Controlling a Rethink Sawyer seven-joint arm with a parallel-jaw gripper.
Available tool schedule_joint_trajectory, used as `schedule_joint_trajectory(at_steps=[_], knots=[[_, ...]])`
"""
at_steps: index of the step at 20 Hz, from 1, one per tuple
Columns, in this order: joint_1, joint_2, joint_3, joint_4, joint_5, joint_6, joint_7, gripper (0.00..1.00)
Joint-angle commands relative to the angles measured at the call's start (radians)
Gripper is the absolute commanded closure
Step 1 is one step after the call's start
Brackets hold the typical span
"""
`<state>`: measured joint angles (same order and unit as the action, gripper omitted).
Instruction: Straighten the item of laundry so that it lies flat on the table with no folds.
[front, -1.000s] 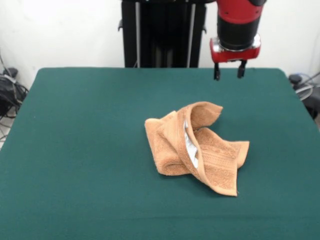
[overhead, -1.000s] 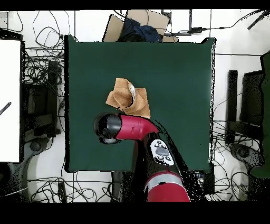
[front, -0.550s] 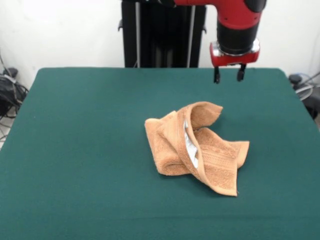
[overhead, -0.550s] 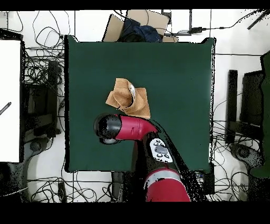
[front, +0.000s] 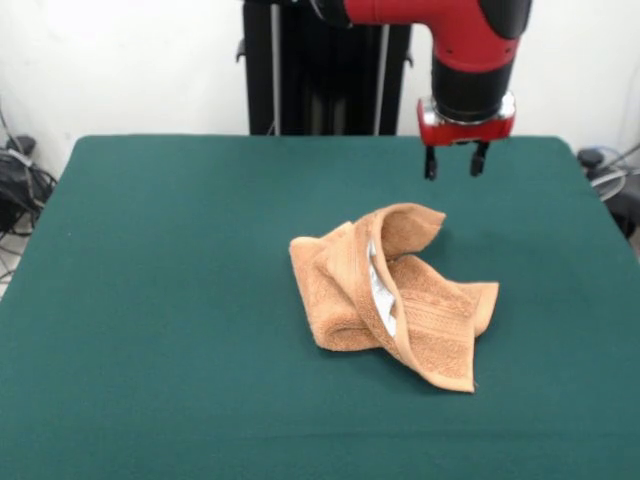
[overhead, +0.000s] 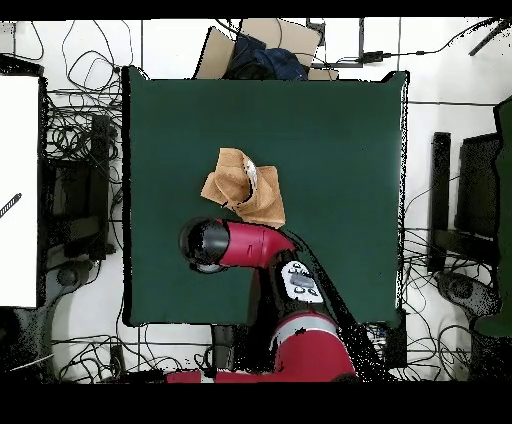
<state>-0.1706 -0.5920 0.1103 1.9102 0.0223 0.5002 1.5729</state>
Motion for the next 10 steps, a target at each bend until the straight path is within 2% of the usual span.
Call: schedule_joint_trajectory(at_steps=[1,10], knots=[[0.047,-0.002,-0.071,-0.029,0.015,-0.087,0.252,0.00],[0.061,-0.004,-0.093,-0.029,0.066,-0.031,0.261,0.00]])
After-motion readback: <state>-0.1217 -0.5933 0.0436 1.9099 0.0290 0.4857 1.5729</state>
